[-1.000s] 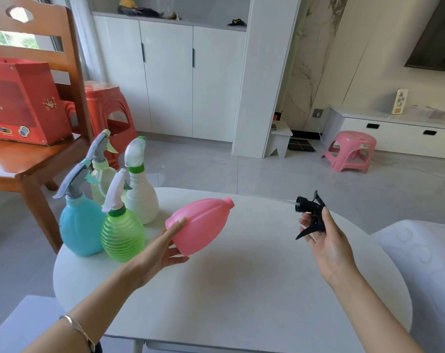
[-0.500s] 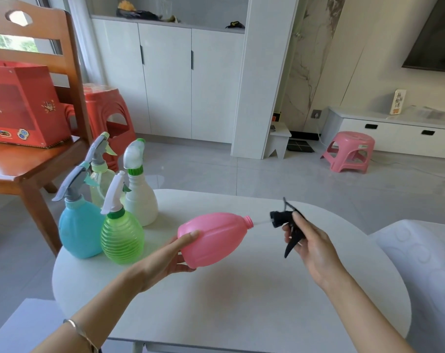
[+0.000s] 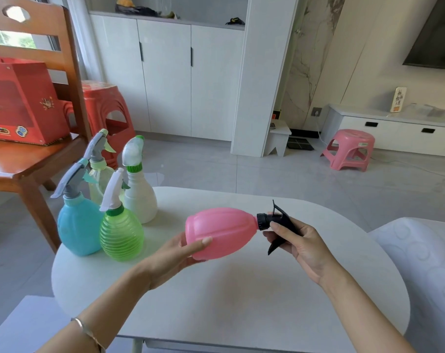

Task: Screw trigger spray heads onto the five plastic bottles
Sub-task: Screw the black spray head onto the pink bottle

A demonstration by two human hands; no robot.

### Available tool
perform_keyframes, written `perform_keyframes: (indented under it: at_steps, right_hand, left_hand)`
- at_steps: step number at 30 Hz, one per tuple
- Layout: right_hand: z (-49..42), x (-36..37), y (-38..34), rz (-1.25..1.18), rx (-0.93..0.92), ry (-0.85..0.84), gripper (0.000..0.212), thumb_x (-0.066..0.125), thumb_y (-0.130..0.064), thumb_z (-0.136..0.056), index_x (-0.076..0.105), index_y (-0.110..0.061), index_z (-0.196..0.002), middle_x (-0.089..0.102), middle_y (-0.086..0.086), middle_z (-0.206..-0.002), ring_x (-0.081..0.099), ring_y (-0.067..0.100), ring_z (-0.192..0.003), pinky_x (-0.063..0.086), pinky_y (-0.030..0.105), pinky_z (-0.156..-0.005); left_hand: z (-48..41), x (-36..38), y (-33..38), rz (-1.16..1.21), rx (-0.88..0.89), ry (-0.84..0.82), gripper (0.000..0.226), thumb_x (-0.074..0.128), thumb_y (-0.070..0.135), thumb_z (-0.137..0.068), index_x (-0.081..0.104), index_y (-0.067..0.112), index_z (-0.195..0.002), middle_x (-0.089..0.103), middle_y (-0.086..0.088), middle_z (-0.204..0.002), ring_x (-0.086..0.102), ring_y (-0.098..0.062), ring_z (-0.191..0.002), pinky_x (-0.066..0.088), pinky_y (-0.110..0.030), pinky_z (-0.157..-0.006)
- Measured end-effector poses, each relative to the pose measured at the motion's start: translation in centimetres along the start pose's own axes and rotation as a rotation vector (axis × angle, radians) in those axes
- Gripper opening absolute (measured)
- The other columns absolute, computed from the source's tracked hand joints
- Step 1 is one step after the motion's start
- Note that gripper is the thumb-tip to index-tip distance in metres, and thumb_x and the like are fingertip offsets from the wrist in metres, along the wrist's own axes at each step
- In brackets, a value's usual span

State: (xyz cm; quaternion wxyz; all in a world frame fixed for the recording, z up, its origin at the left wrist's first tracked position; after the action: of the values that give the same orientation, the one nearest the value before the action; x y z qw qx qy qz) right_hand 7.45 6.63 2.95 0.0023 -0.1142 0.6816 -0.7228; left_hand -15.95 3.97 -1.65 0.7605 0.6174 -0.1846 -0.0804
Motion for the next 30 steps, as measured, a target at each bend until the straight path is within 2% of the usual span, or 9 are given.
perform_keyframes:
  at_steps: [5,12,14,16,18,22,25,27,30]
  right_hand:
    - [0.1,0.0,-0.4,0.019,-0.039,0.003,0.035,0.077,-0.035,-0.061,0.077,-0.022,-0.093,0.072,-0.001,-0.074,0.072,0.019,-0.071,0.056,0.022,-0.070]
    - [0.4,1.0,-0.4,0.074,-0.116,-0.009,0.034,0.076,-0.034,-0.064,0.075,-0.021,-0.096,0.074,0.001,-0.079,0.073,0.023,-0.076,0.056,0.022,-0.069]
    - [0.4,0.9,-0.2,0.056,-0.107,0.020,0.033,0.075,-0.035,-0.064,0.075,-0.021,-0.094,0.074,0.002,-0.079,0.073,0.022,-0.076,0.056,0.023,-0.069]
    - [0.4,0.4,-0.1,0.025,-0.085,0.055,0.032,0.075,-0.035,-0.062,0.075,-0.020,-0.091,0.074,0.002,-0.078,0.073,0.021,-0.072,0.056,0.023,-0.067]
    - [0.3,0.0,0.0,0.018,-0.075,0.069,0.033,0.076,-0.036,-0.061,0.076,-0.020,-0.089,0.073,0.001,-0.077,0.072,0.020,-0.070,0.056,0.023,-0.066]
    - [0.4,0.6,0.6,0.053,-0.062,0.041,0.032,0.076,-0.037,-0.062,0.076,-0.021,-0.090,0.074,0.000,-0.078,0.072,0.020,-0.070,0.056,0.022,-0.067]
    - [0.5,0.8,0.9,0.046,-0.047,0.048,0.032,0.076,-0.039,-0.060,0.076,-0.023,-0.088,0.074,-0.001,-0.076,0.072,0.019,-0.069,0.056,0.022,-0.066]
    - [0.4,0.7,1.0,0.032,-0.037,0.059,0.032,0.076,-0.039,-0.059,0.076,-0.023,-0.087,0.073,-0.002,-0.075,0.072,0.019,-0.068,0.056,0.023,-0.066]
    - [0.4,0.8,1.0,0.023,-0.046,0.060,0.034,0.077,-0.041,-0.058,0.076,-0.024,-0.088,0.072,-0.002,-0.073,0.072,0.019,-0.068,0.056,0.023,-0.066]
  left_hand:
    - [0.1,0.5,-0.2,0.032,-0.103,-0.025,0.095,0.084,0.066,-0.048,0.056,0.015,-0.124,0.072,-0.007,-0.110,0.070,-0.020,-0.094,0.058,-0.032,-0.077]
    - [0.0,-0.6,-0.5,0.142,-0.243,-0.010,0.090,0.044,0.082,-0.068,0.057,0.013,-0.124,0.066,-0.011,-0.086,0.065,-0.021,-0.075,0.058,-0.034,-0.057]
    - [-0.1,-0.6,-0.4,0.105,-0.202,0.009,0.081,0.053,0.074,-0.071,0.056,0.013,-0.124,0.065,-0.009,-0.087,0.064,-0.017,-0.077,0.058,-0.031,-0.063]
    - [-0.1,-0.6,0.3,0.106,-0.112,-0.005,0.070,0.069,0.055,-0.074,0.049,0.022,-0.133,0.072,-0.005,-0.109,0.069,-0.018,-0.097,0.058,-0.030,-0.078]
    - [0.0,-0.7,0.9,0.115,-0.056,-0.046,0.082,0.079,0.038,-0.071,0.038,0.036,-0.141,0.061,0.000,-0.132,0.064,-0.021,-0.117,0.055,-0.034,-0.090]
    - [0.4,0.0,1.0,0.161,-0.127,-0.034,0.075,0.057,0.069,-0.073,0.032,0.049,-0.141,0.046,0.000,-0.141,0.064,-0.030,-0.116,0.056,-0.046,-0.089]
    - [0.0,-0.9,1.1,0.105,-0.068,0.089,0.087,0.062,0.057,-0.072,0.025,0.038,-0.149,0.042,-0.003,-0.147,0.060,-0.024,-0.118,0.054,-0.039,-0.095]
    - [0.0,-0.9,1.3,0.095,-0.027,0.056,0.092,0.075,0.058,-0.067,0.038,0.025,-0.144,0.053,-0.005,-0.143,0.060,-0.018,-0.121,0.051,-0.031,-0.099]
    - [0.4,0.4,0.4,0.078,-0.170,-0.046,0.076,0.047,0.076,-0.073,0.046,0.030,-0.134,0.063,-0.007,-0.130,0.064,-0.019,-0.115,0.054,-0.037,-0.094]
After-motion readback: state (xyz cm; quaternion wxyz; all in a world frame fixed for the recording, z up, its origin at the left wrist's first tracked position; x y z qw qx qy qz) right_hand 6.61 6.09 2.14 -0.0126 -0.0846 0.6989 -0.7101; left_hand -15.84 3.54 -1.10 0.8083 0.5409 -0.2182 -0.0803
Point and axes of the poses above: each hand's wrist, its own z-axis away from the middle knuckle, its own x-axis out of the palm, y = z × x, the point moved 7 cm from there along -z, towards the middle knuckle
